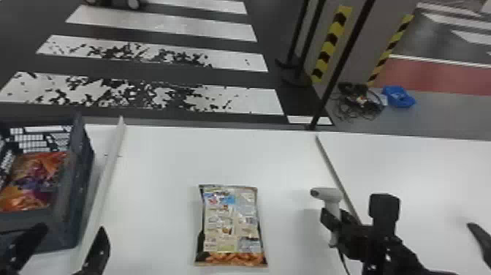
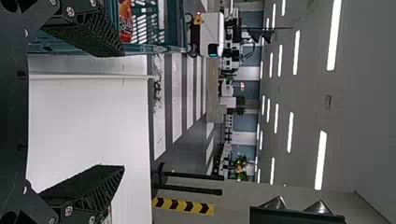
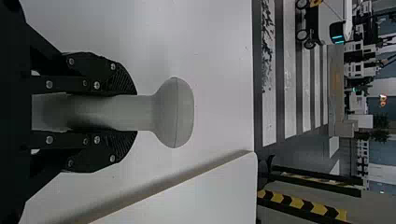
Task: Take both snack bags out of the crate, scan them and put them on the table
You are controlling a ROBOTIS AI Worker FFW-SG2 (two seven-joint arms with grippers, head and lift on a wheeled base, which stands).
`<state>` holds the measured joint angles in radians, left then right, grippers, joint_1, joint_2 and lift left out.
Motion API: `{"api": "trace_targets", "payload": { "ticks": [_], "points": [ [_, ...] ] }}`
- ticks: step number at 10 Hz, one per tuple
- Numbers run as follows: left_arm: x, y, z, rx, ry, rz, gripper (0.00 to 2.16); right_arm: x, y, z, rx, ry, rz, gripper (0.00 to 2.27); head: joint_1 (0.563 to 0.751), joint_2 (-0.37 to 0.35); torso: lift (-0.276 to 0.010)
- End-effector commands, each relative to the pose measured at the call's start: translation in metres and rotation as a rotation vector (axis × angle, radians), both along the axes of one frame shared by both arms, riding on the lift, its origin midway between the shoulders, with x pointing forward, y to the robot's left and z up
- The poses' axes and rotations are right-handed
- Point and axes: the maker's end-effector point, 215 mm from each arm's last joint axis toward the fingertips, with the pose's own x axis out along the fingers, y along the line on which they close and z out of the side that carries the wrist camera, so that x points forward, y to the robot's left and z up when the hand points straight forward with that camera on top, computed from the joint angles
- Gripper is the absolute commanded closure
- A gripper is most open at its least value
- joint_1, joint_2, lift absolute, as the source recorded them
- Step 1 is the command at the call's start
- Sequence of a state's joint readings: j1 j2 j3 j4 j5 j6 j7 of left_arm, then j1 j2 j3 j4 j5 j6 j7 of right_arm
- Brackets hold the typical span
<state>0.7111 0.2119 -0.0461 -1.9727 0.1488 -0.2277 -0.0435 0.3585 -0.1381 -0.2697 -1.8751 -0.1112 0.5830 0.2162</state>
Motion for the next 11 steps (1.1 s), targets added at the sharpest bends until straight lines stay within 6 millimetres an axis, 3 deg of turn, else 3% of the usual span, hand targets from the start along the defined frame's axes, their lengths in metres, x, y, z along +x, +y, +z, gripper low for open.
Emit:
{"api": "trace_targets", "payload": {
  "ticks": [1,9,10,11],
  "points": [
    [0.000,0.000,0.001,-0.002,-0.001,-0.001,0.15,-0.001,0.001,-0.010,0.001,0.015,0.000,2.25,0.695,-0.214,-0.093],
    [0.000,-0.001,0.002,0.000,-0.004,-0.003,0.15,-0.005,-0.002,-0.026,-0.022,0.070,0.008,2.25,0.695,-0.219,-0.093],
    [0.000,-0.001,0.002,0.000,-0.004,-0.003,0.15,-0.005,-0.001,-0.027,-0.022,0.070,0.007,2.19,0.695,-0.218,-0.093],
    [-0.001,-0.001,0.003,0.000,-0.004,-0.003,0.15,-0.005,0.000,-0.027,-0.020,0.069,0.009,1.75,0.695,-0.218,-0.093]
  ]
}}
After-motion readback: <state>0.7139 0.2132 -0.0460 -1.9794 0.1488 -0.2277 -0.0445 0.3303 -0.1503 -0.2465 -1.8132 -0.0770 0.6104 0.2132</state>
